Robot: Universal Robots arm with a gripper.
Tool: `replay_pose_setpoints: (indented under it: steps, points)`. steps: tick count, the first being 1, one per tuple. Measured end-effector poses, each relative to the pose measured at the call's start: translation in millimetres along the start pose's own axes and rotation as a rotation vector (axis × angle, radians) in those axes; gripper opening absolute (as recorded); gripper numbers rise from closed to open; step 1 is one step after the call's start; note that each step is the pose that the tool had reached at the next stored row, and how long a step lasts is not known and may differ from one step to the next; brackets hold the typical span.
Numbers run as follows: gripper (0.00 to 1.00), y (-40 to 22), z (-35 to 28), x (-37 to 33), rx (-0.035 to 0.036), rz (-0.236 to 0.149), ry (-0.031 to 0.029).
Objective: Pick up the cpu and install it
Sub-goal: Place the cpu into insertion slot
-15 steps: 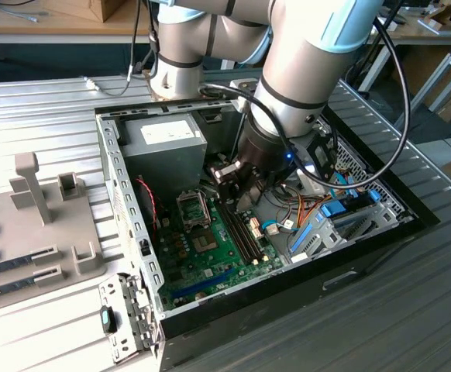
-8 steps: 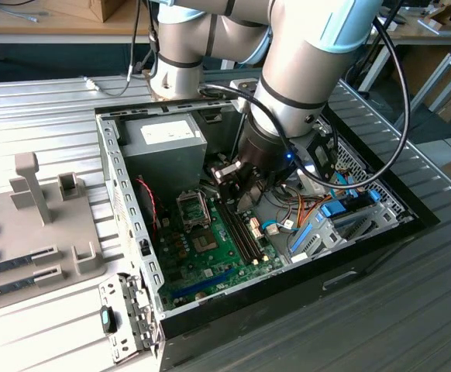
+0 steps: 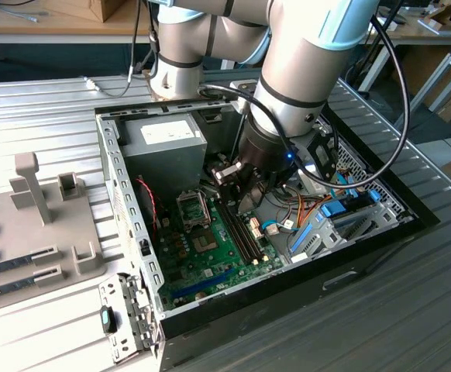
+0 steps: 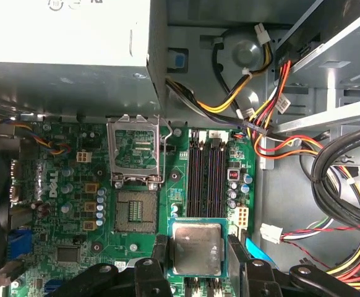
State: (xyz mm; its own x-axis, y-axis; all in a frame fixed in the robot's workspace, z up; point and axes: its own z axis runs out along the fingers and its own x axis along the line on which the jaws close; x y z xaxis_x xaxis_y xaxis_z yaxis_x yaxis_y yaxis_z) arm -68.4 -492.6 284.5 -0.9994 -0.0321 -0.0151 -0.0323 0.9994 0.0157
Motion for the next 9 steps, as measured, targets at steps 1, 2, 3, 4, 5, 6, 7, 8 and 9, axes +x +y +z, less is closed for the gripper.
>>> replay_pose_setpoints:
  steps: [1, 2, 3, 4, 5, 6, 7, 8, 9]
  points:
    - [0.47, 0.0, 0.0, 0.2, 0.0, 0.0, 0.0]
    - [0.47, 0.1, 0.0, 0.4, 0.0001, 0.0, 0.0]
    - [0.47, 0.0, 0.1, 0.7, 0.0001, 0.0, 0.0]
    - [0.47, 0.0, 0.3, 1.0, 0.0, 0.0, 0.0]
    - [0.47, 0.0, 0.5, 1.2, 0.0, 0.0, 0.0]
    - [0.47, 0.0, 0.6, 1.4, 0.0, 0.0, 0.0]
    - [0.47, 0.0, 0.7, 1.5, -0.0001, 0.0, -0.0001]
    - [0.47, 0.0, 0.8, 1.6, 0.0, 0.0, 0.0]
    - [0.47, 0.0, 1.1, 1.6, -0.0001, 0.0, -0.0001]
